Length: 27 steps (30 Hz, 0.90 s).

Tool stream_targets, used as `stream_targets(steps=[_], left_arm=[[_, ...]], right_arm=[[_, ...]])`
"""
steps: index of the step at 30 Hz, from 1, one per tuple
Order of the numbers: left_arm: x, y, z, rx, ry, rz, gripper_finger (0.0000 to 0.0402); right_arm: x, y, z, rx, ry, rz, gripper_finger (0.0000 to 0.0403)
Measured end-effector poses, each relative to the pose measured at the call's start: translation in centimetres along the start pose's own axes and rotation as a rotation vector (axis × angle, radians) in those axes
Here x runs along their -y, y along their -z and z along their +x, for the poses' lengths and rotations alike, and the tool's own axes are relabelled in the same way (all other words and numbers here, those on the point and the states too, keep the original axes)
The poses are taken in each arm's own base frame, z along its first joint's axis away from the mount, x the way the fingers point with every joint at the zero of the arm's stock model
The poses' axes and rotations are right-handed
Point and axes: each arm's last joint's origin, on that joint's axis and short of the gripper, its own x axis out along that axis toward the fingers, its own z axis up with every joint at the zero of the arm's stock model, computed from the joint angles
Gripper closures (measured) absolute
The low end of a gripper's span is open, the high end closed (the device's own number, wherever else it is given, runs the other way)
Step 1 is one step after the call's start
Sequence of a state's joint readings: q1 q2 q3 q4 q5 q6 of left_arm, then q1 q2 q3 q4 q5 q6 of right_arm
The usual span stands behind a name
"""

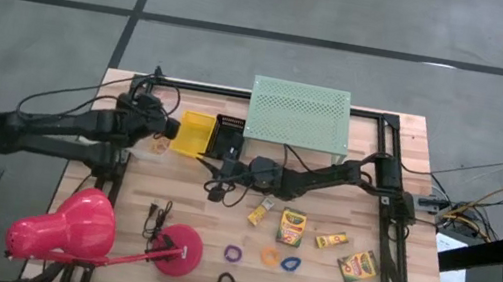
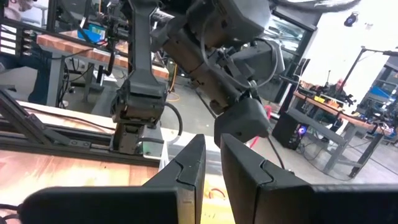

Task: Pick & Place Office Desk Supplies
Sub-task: Put the red rubber band into the transparent bin

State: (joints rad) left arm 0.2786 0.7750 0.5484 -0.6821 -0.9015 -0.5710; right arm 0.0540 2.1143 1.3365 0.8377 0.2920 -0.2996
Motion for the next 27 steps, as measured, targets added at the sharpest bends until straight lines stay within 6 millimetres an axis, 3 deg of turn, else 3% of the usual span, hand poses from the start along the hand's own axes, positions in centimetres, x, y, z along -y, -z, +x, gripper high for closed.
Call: stream_targets(steps=[11,15,20,27], left_arm=[[-0.7,1.3,0.6,-0.285,0.116,-0.109,0.0401],[-1.5,1.9,0.8,-0.382,0.06,-0.16,0.0401],[-2.6,2.7,0.7,-0.487,-0.08,-0.369,0.0401],[-2.6,2.9,0.6,-0.544,-0.022,-0.281,0.0401]], right_arm=[[-0.1,0.2,0.0,-0.021,-0.006,-0.006,0.0355],[-0.1,0.2,0.0,-0.021,-0.007,-0.007,0.0355],[0.0,0.2,0.0,-0.021,-0.007,-0.007,0.0355],[0.0,0.2,0.0,-0.021,-0.007,-0.007,0.0355]])
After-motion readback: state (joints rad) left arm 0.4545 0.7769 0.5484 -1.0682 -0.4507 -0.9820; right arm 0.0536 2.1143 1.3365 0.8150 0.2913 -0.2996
